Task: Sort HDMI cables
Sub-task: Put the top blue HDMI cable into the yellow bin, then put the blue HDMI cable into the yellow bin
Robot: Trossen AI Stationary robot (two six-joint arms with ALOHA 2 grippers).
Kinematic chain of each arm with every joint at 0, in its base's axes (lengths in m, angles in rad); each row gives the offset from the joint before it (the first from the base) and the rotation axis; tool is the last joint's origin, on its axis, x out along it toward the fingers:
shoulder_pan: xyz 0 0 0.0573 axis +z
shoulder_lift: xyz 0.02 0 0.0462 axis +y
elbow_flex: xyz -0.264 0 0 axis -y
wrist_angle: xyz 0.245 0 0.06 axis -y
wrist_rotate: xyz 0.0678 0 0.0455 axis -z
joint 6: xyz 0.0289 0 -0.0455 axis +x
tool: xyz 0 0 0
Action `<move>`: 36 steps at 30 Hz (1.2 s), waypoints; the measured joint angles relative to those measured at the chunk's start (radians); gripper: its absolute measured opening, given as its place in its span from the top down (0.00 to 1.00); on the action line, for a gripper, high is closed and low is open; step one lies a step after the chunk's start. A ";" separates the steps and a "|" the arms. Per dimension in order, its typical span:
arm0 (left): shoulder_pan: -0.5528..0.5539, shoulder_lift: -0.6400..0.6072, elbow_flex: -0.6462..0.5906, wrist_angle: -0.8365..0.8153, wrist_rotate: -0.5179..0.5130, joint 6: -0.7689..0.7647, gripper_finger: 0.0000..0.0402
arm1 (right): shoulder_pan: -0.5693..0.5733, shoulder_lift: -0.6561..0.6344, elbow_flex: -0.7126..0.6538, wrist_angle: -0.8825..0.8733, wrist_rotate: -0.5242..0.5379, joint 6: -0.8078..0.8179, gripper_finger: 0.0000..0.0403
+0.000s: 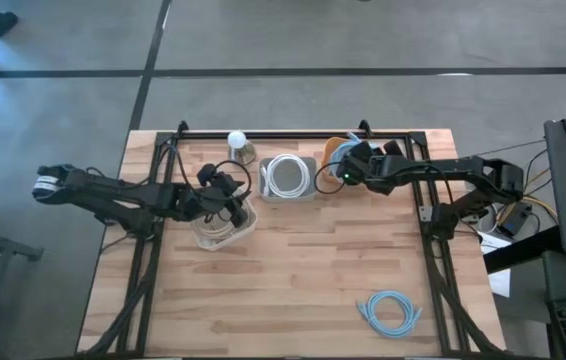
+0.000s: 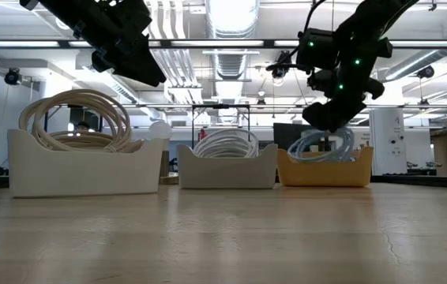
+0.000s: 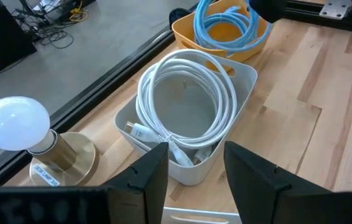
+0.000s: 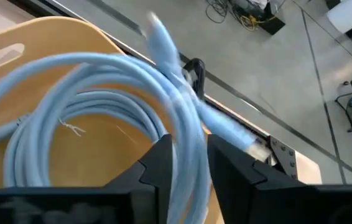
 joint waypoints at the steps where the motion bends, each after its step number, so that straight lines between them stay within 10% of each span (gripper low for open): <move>1: 0.000 0.000 0.000 0.000 0.000 0.000 0.60 | 0.000 0.000 0.000 0.000 0.000 0.000 0.75; 15: 0.000 0.000 0.000 0.000 -0.001 0.000 0.60 | 0.010 -0.002 0.028 -0.002 0.002 -0.046 0.68; 36: 0.000 0.000 0.000 -0.001 -0.001 0.000 0.60 | 0.267 -0.002 0.252 -0.167 -0.365 -0.130 0.67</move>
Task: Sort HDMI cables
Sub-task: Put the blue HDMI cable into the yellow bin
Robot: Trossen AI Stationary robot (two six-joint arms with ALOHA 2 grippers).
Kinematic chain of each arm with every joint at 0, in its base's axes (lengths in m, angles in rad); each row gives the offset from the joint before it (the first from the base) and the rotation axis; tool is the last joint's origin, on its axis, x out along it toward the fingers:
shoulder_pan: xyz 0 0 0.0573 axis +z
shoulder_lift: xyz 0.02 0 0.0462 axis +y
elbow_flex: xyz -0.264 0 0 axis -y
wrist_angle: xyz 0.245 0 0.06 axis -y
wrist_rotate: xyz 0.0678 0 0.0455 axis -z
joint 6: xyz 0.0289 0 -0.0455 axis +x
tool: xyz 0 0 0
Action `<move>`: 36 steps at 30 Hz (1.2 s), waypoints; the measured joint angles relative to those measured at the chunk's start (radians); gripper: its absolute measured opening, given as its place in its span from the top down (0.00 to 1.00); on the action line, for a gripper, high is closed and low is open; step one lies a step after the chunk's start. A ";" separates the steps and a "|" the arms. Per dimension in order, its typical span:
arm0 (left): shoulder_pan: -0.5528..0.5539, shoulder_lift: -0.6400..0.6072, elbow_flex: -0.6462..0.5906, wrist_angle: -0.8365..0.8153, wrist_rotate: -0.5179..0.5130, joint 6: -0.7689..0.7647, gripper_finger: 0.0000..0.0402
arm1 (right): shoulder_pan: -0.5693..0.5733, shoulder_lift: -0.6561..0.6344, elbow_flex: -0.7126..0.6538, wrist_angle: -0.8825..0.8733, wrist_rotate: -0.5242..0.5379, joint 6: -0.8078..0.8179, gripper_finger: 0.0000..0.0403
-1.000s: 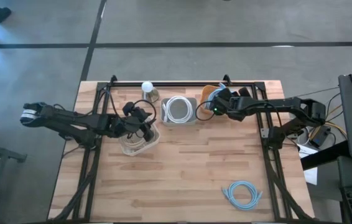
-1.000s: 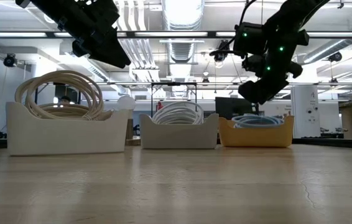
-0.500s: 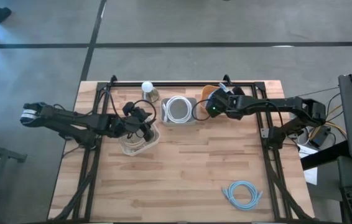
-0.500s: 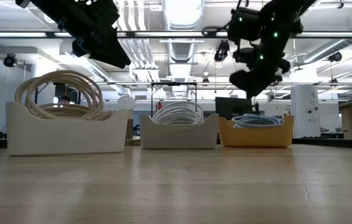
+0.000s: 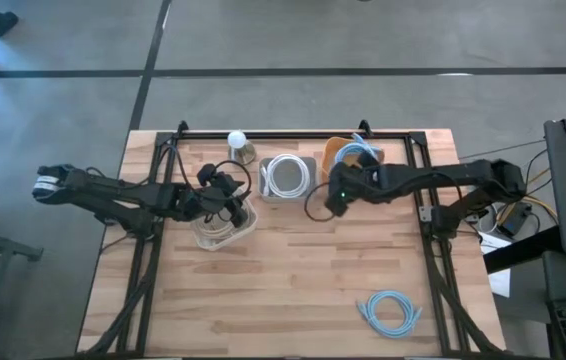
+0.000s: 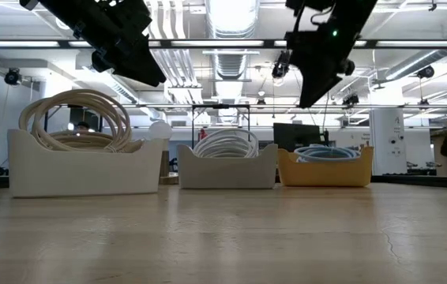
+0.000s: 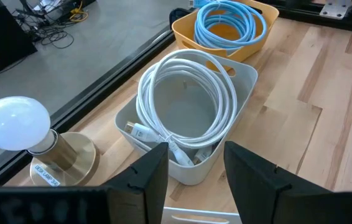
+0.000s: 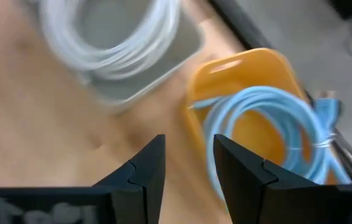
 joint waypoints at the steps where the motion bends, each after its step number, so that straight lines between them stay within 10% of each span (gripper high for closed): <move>1: 0.000 0.000 0.000 0.000 0.000 0.000 0.60 | 0.020 0.000 0.009 -0.019 -0.017 0.005 0.68; 25: 0.000 0.000 0.000 0.001 0.000 -0.018 0.60 | 0.537 0.001 -0.173 -0.143 -0.809 0.448 0.69; 36: 0.000 0.000 0.000 0.002 0.000 -0.048 0.60 | 0.739 0.002 -0.296 0.019 -0.860 0.730 0.69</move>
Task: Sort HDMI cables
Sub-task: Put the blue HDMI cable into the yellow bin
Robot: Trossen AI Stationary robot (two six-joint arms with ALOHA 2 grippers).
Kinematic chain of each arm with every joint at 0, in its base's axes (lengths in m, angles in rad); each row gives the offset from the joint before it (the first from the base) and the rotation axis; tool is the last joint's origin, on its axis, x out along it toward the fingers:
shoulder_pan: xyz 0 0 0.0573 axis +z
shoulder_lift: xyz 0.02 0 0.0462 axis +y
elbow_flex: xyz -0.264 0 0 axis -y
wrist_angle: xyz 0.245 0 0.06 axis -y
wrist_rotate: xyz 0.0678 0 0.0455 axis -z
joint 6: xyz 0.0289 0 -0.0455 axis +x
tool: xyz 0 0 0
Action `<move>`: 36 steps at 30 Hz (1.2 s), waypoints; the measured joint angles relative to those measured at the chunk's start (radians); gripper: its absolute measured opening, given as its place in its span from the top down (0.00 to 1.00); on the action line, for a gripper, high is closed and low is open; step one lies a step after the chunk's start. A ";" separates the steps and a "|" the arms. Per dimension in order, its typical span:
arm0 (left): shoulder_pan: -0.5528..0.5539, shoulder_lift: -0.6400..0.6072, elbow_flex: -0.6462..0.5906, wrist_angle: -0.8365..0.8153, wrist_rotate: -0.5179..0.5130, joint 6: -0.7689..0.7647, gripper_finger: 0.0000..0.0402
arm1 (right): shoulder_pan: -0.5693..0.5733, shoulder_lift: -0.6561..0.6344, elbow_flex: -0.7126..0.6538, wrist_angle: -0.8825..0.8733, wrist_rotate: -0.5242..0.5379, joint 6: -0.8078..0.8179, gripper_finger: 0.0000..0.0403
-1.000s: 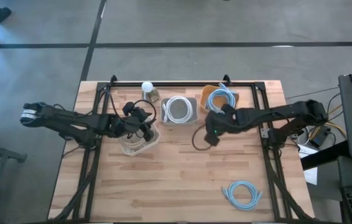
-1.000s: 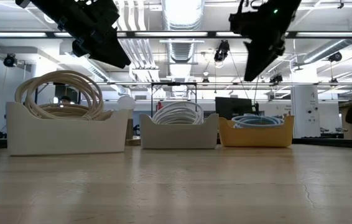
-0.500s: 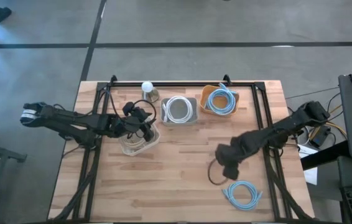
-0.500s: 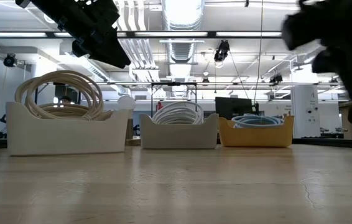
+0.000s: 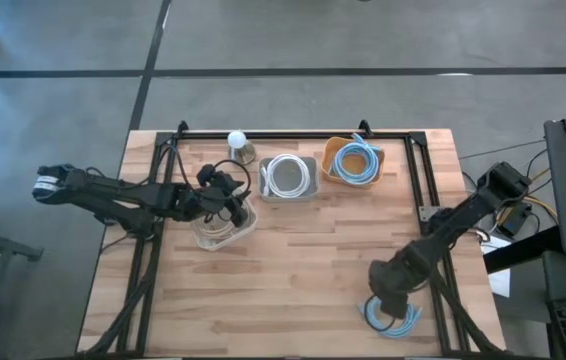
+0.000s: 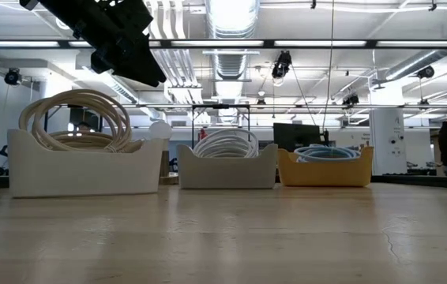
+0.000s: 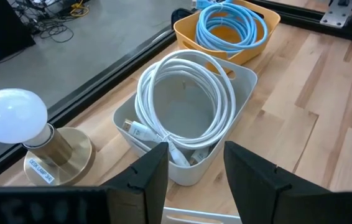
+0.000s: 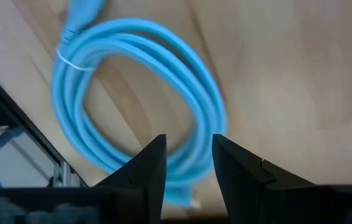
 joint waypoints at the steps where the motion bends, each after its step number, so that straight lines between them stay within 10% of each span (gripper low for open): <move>1: 0.000 0.000 0.000 0.000 0.000 -0.001 0.60 | 0.006 0.000 -0.022 0.049 0.000 0.005 0.69; 21: 0.000 0.000 0.000 0.007 0.000 -0.004 0.60 | 0.008 0.113 -0.109 0.137 0.084 -0.002 0.73; 36: 0.000 0.000 0.000 0.007 0.000 0.000 0.60 | -0.122 0.119 0.040 0.161 0.570 -0.329 0.96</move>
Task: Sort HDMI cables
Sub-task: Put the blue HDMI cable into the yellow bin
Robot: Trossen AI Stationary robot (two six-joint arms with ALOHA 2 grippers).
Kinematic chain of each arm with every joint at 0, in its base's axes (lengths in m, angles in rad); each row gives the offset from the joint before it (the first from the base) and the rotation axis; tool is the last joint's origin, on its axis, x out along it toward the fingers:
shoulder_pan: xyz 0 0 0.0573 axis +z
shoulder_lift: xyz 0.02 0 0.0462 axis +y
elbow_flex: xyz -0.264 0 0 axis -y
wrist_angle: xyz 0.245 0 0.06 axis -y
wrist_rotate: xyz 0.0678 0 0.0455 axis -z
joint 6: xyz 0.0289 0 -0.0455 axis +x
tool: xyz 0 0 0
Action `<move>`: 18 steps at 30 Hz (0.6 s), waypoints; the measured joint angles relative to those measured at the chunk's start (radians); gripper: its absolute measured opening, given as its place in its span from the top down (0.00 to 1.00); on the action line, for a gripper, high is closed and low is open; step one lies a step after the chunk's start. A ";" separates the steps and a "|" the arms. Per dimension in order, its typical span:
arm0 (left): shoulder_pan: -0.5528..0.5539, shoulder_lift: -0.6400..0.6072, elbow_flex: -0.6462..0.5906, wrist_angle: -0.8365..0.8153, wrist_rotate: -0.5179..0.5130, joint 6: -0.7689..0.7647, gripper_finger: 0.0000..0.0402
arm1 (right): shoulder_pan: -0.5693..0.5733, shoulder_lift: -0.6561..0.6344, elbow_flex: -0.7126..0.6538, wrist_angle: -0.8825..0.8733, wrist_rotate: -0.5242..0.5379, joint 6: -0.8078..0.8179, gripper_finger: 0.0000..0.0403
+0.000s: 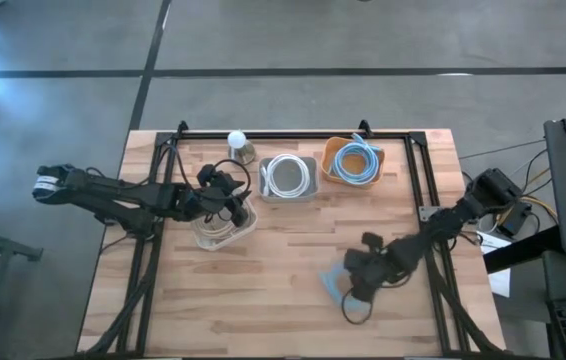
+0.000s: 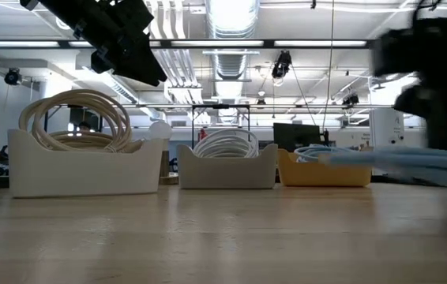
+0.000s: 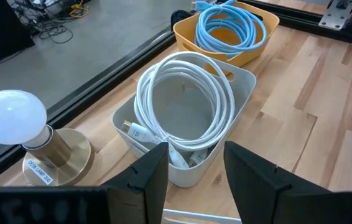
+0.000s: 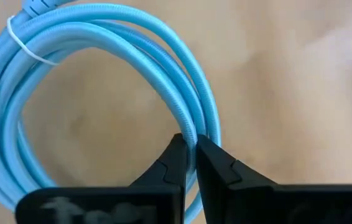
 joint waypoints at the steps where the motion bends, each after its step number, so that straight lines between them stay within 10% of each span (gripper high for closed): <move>1: 0.000 0.000 0.000 0.000 0.000 0.000 0.60 | -0.018 0.000 0.010 -0.002 0.071 -0.004 0.96; 6: 0.000 0.000 0.000 0.000 0.000 0.001 0.60 | -0.114 0.000 0.082 -0.024 0.329 -0.077 0.96; 18: 0.000 0.000 0.000 0.000 0.000 0.004 0.60 | -0.350 -0.003 0.345 -0.400 0.571 -0.169 0.95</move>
